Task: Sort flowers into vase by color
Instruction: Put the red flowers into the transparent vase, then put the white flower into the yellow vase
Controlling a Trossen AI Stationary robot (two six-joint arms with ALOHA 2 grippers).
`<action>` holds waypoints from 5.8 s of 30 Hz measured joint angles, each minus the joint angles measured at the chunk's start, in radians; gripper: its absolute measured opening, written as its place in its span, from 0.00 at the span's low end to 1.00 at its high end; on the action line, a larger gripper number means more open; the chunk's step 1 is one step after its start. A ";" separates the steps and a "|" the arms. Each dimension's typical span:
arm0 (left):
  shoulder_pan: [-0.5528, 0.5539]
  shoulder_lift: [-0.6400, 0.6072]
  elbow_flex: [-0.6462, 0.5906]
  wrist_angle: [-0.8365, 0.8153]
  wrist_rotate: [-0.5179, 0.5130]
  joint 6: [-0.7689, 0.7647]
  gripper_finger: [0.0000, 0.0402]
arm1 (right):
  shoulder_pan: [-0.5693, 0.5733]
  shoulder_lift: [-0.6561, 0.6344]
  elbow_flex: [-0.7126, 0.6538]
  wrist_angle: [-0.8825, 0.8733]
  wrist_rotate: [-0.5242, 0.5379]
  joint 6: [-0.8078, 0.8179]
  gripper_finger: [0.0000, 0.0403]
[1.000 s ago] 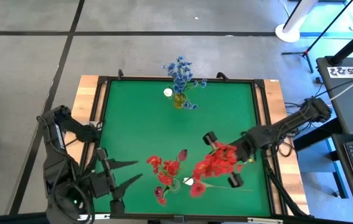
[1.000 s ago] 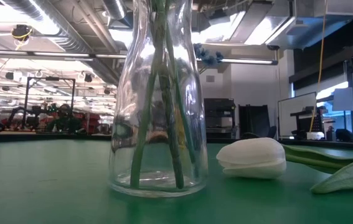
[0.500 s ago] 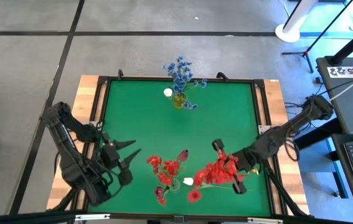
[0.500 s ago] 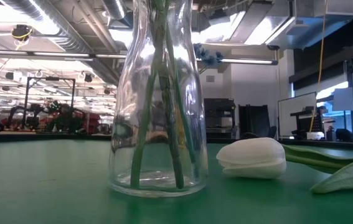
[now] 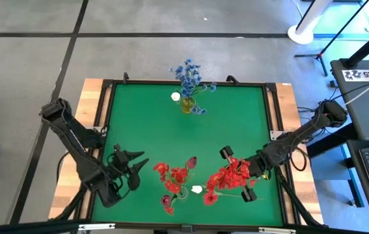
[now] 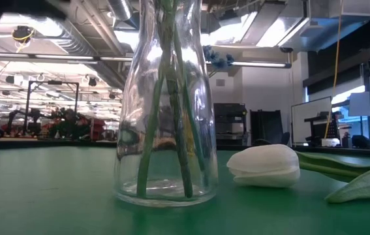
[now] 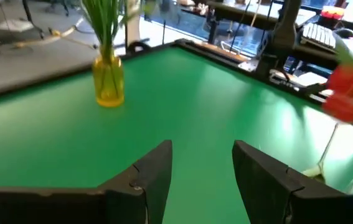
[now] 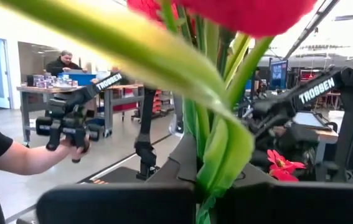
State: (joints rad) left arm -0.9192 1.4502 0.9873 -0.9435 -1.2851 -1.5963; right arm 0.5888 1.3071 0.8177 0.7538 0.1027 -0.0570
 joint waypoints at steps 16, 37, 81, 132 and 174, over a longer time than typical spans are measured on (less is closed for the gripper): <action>0.158 -0.006 -0.398 1.375 0.361 0.992 0.40 | -0.030 0.119 0.000 0.141 -0.017 -0.027 0.01; 0.342 -0.006 -0.549 1.801 0.703 1.186 0.40 | -0.081 0.288 0.087 0.109 -0.070 -0.015 0.01; 0.320 -0.005 -0.549 1.792 0.699 1.175 0.40 | -0.079 -0.040 0.087 -0.453 -0.080 0.129 0.74; 0.308 -0.005 -0.549 1.798 0.691 1.141 0.41 | 0.074 0.482 0.072 -0.831 0.047 0.692 0.74; 0.307 -0.080 -0.548 1.831 0.614 1.211 0.41 | -0.074 0.208 0.164 -1.504 0.552 0.685 0.01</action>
State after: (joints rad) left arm -0.6121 1.3705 0.4393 0.8870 -0.6714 -0.3848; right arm 0.5143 1.5151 0.9816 -0.7500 0.6546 0.6278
